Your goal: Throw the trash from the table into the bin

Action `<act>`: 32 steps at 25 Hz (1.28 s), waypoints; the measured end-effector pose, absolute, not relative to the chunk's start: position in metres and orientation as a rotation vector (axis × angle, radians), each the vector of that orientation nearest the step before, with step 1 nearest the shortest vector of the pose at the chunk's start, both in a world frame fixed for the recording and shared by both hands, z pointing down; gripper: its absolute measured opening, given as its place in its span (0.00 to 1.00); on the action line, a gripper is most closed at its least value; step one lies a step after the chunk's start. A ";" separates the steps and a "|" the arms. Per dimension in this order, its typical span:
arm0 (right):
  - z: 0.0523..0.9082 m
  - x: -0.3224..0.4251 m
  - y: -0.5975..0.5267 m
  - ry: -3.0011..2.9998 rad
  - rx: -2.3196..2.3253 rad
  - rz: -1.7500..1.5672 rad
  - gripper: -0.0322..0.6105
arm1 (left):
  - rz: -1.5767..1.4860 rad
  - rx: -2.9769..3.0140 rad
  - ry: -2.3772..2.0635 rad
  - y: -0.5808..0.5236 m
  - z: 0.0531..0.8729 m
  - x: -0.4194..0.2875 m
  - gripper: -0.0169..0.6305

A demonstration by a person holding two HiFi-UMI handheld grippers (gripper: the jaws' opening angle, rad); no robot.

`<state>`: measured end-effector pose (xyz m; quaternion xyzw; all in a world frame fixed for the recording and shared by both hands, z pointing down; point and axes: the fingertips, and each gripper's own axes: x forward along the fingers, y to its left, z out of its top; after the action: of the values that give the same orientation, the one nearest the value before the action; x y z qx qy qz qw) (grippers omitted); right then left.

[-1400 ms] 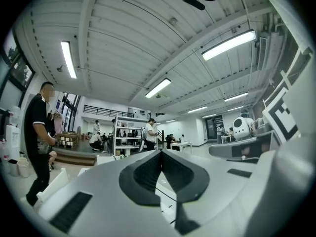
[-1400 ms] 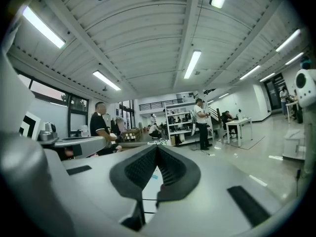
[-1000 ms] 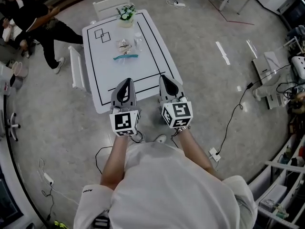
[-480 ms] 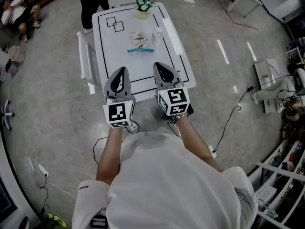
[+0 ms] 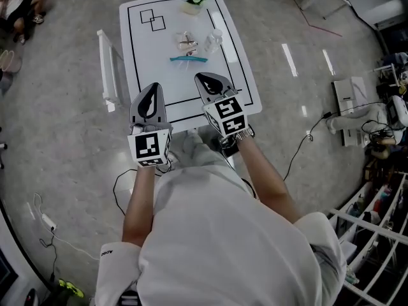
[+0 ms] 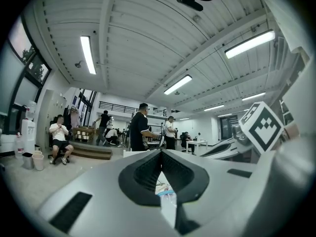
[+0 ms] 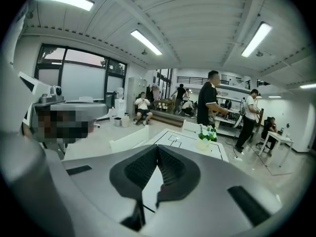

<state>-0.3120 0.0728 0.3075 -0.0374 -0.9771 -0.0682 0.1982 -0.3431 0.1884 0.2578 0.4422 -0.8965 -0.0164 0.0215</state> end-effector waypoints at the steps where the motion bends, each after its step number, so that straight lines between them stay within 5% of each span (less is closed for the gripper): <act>1: 0.313 -0.316 0.067 -2.717 -0.120 -0.202 0.06 | -0.047 1.374 -2.774 0.186 0.261 -0.344 0.03; 15: 0.419 -0.418 0.017 -2.315 -0.487 -0.461 0.07 | -0.022 1.244 -2.737 0.133 0.306 -0.418 0.03; 26: 0.518 -0.448 -0.009 -1.956 -0.755 -0.528 0.25 | -0.017 1.147 -2.667 0.100 0.353 -0.460 0.03; 32: 0.547 -0.453 -0.011 -1.894 -0.790 -0.527 0.25 | -0.017 1.111 -2.650 0.092 0.368 -0.470 0.03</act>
<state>-0.4531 -0.0109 0.5472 -0.3252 -0.7796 -0.2170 0.4893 -0.4700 0.0917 0.3684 0.3831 -0.9140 -0.0058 0.1337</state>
